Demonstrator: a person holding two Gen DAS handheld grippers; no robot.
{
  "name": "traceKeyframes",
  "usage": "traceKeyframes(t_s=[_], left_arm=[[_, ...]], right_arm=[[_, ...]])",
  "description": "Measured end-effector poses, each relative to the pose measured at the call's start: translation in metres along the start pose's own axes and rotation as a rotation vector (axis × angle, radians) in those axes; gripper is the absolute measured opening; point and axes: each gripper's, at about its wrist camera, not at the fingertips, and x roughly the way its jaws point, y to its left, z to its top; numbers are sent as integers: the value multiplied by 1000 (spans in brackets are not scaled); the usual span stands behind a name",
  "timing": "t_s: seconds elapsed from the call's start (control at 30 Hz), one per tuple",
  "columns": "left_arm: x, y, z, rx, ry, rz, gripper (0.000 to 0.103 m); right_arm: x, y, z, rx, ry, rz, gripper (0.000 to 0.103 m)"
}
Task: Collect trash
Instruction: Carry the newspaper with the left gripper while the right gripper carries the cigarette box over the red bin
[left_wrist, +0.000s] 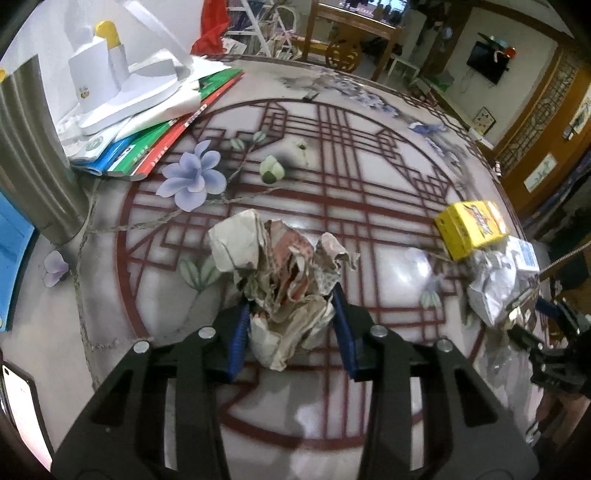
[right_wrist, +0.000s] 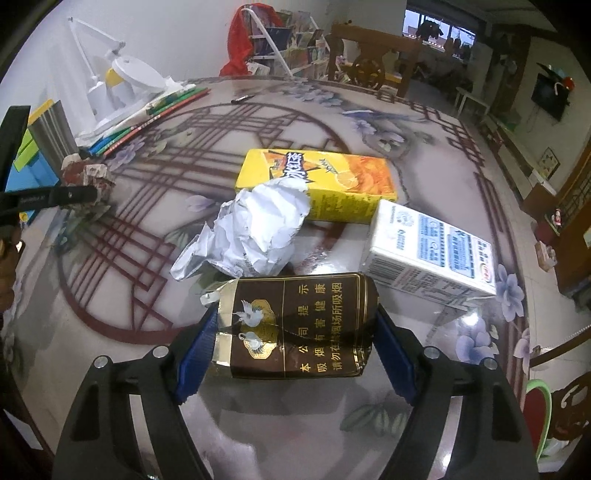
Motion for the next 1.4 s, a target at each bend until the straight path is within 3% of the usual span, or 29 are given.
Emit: traceKeyframes(t_s=[0.33,0.67,1.4], left_arm=[[-34,-44,-27,108,-14,-58,39],[-66,-103,-27,223,-57,-93,39],[-61,-264,-40,408,1,-277,39]], right_arm=[[-41,-17,-5,50,-55,3,76],[-79,-40,-23,91,-94,-2,76],[-151,-133,-67,239,-147,-95,76]])
